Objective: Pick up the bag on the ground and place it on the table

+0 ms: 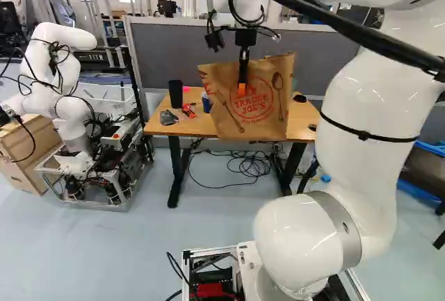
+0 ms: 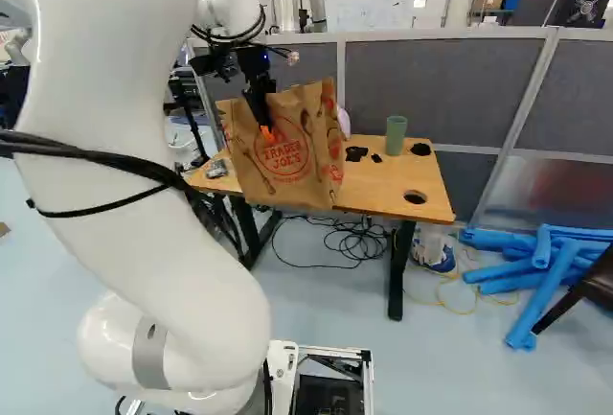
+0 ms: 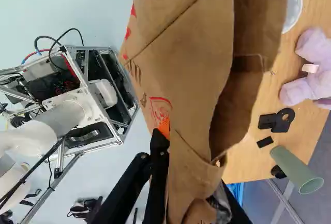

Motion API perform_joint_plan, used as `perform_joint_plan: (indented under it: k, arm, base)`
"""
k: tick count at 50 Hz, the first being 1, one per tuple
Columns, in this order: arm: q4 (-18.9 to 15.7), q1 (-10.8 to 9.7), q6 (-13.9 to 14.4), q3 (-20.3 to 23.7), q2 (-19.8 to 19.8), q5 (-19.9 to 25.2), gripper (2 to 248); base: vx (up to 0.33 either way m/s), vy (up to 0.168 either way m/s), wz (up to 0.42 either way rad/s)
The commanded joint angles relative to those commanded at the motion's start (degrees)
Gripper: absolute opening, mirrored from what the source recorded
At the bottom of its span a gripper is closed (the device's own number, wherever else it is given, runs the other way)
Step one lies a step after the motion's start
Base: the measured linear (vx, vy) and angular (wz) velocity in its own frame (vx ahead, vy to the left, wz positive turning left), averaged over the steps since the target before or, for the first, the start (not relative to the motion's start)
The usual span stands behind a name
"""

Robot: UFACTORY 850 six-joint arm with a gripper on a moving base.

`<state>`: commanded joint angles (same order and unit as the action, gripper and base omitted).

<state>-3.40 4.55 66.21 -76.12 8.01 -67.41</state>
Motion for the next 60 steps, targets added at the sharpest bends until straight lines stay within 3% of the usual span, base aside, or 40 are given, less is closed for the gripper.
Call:
perform_joint_plan:
  k: [25,60]
  arm:
    - [0.0,0.0,0.0,0.0,0.0,0.0,18]
    - [0.0,0.0,0.0,0.0,0.0,0.0,18]
  base:
    - [0.076,-0.1,-0.002]
    - [0.014,-0.001,-0.004]
